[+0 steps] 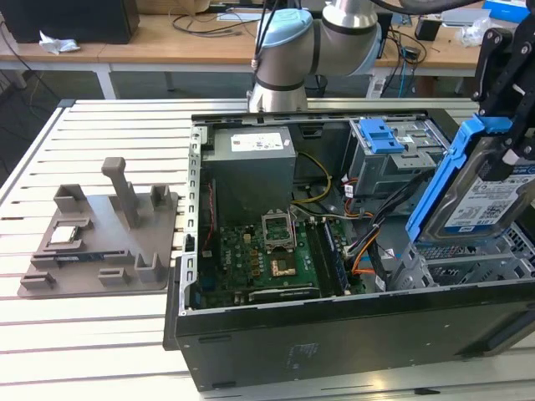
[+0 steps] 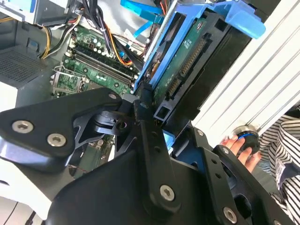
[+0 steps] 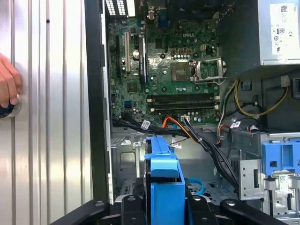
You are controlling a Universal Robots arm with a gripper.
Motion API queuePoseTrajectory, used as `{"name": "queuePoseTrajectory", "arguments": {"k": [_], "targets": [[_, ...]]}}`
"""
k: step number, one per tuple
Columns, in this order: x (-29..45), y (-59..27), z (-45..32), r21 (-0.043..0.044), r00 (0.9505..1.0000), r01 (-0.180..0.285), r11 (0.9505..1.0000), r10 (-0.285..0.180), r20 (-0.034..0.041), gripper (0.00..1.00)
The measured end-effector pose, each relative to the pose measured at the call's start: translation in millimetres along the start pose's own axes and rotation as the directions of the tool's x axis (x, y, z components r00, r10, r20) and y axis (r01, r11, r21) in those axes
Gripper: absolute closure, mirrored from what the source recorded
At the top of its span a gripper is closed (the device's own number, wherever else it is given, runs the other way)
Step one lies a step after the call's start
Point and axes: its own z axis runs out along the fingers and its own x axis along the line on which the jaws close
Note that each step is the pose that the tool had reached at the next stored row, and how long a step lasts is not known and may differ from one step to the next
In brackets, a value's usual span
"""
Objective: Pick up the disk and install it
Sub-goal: 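Insert the disk into the insertion slot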
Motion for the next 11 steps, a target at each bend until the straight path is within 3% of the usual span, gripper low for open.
{"name": "queuePoseTrajectory", "arguments": {"k": [3,4,8,11], "targets": [[-0.2,-16.2,1.9,-0.0357,1.0000,0.001,0.9994,-0.001,-0.0004,0.64],[-0.1,-20.5,2.6,-0.0441,1.0000,0.001,0.9990,-0.001,-0.0002,0.64],[-0.1,-30.8,5.1,-0.0674,1.0000,0.001,0.9977,-0.001,-0.0002,0.64],[0.9,-34.4,5.9,-0.0721,1.0000,0.001,0.9974,-0.001,-0.0004,0.64]]}}
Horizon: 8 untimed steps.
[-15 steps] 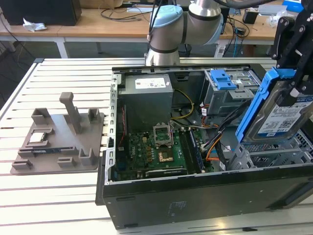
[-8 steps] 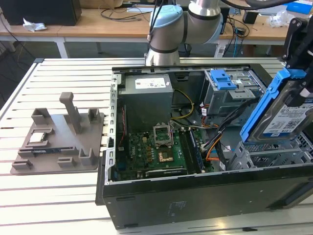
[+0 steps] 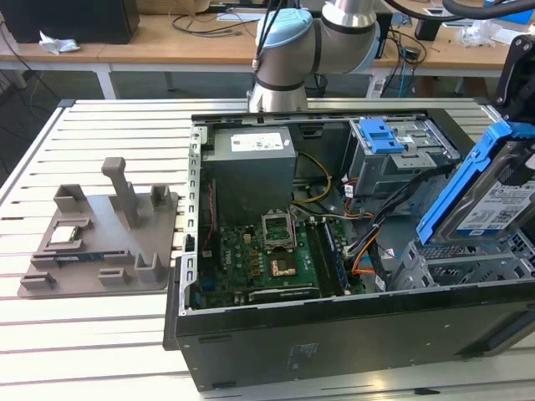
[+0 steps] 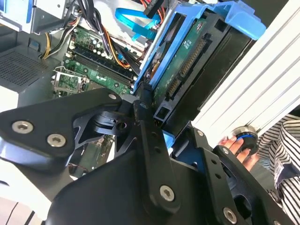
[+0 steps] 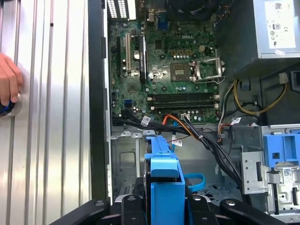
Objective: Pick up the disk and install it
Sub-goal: 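Insert the disk into the insertion slot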
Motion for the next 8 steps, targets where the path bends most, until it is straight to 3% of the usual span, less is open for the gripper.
{"name": "queuePoseTrajectory", "arguments": {"k": [8], "targets": [[2.9,-2.2,5.6,-0.0032,0.9999,-0.016,0.9999,0.016,0.0015,0.64]]}}
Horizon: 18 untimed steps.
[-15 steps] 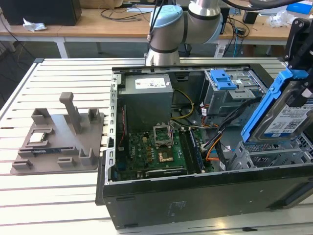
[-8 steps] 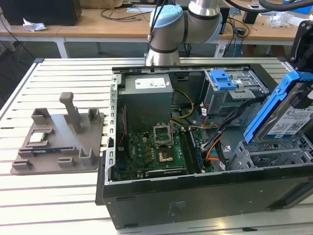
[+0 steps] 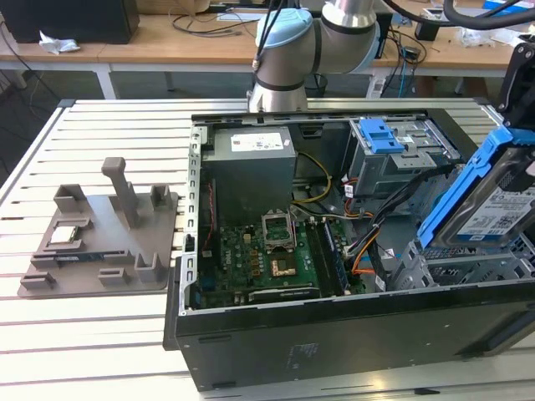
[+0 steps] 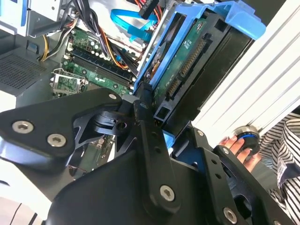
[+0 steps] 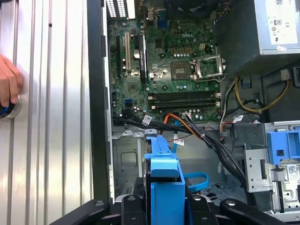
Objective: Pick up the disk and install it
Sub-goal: 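Insert the disk into the insertion slot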
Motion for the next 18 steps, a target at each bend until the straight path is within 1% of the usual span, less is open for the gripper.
{"name": "queuePoseTrajectory", "arguments": {"k": [2,12,15,18], "targets": [[0.2,-0.4,1.1,-0.0009,1.0000,0.000,1.0000,0.000,0.0001,0.64],[2.3,-2.1,12.3,-0.0081,1.0000,0.000,1.0000,0.000,-0.0007,0.64],[2.4,-2.8,18.9,-0.0118,1.0000,0.000,0.9999,0.000,-0.0001,0.64],[2.4,-3.3,25.1,-0.0135,1.0000,0.000,0.9999,0.000,-0.0002,0.64]]}}
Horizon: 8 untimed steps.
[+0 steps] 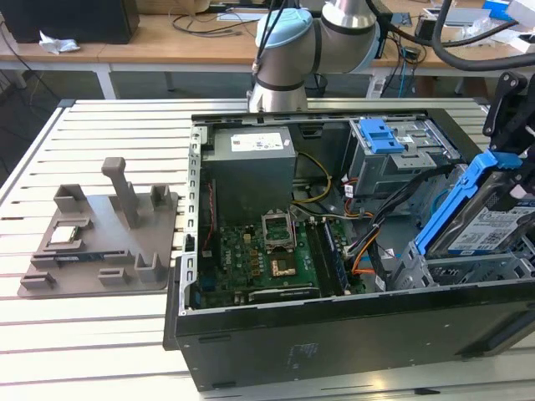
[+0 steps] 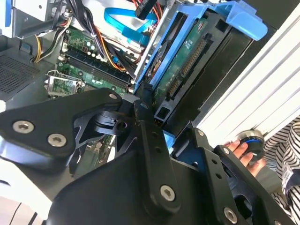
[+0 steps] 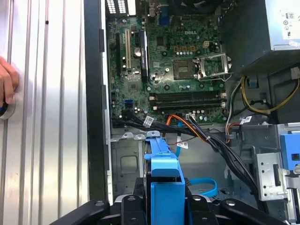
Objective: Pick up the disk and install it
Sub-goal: 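Insert the disk into the insertion slot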
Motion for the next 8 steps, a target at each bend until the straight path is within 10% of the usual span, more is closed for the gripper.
{"name": "queuePoseTrajectory", "arguments": {"k": [8], "targets": [[0.1,-0.6,5.2,-0.0003,1.0000,0.000,1.0000,0.000,0.0000,0.63]]}}
